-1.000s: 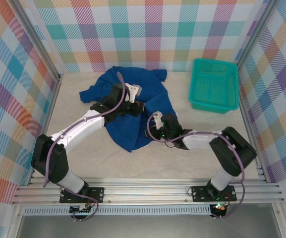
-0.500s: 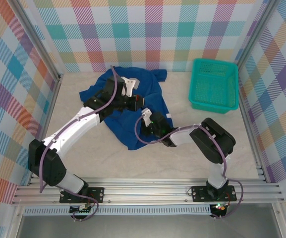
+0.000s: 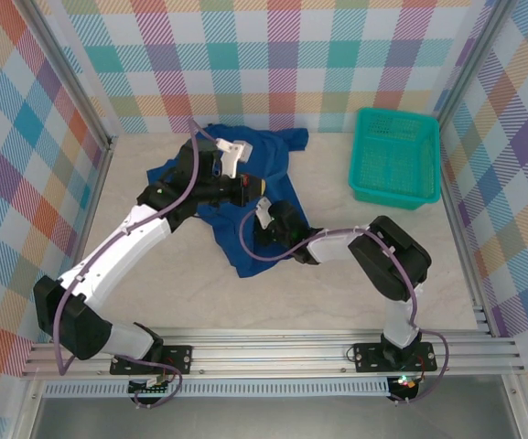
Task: Fold the inside-out t-shirt
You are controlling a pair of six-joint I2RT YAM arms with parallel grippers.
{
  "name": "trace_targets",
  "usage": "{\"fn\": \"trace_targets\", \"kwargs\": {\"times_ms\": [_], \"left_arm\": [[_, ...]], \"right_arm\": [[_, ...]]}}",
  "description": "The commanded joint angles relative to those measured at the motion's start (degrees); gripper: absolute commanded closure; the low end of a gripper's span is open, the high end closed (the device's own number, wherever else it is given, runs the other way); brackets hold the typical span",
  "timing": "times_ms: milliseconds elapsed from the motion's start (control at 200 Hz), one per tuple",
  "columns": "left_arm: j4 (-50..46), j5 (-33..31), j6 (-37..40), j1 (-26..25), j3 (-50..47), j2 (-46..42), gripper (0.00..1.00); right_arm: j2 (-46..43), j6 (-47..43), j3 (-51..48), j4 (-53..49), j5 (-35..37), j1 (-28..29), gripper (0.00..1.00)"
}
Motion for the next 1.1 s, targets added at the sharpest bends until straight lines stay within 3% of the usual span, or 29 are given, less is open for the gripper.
{"fn": "trace_targets", "kwargs": {"times_ms": [0,260,425,610,915,1095], "left_arm": [[-0.1,2.2,3.3,0.6,-1.7,-3.1,1.0],[0.0,4.0,7.8,0.6,-3.3,-4.6,1.0],[5.1,9.1,2.8,-0.1,-2.5,-4.6,1.0],[4.2,10.6,2.3,-5.1,2.7,-3.3,1.0],[5.9,12.1,0.9,-8.4,7.9,-1.1,1.0],[2.1,6.1,4.5,-8.4,6.6,-3.3,1.0]], "right_arm": [[-1.8,3.8,-1.5,0.6,-10.2,-4.2,0.78],[-4.2,2.0,-2.5,0.3,-22.4,-7.3,0.75],[-2.6,4.0,1.2,-4.8,-13.7,-6.2,0.75],[-0.8,2.2,4.8,-9.4,-5.4,-4.0,0.76],[1.7,2.7,9.4,-15.9,-2.4,-3.7,0.76],[-1.3,6.1,4.9,-12.6,-5.7,-5.8,0.76]]}}
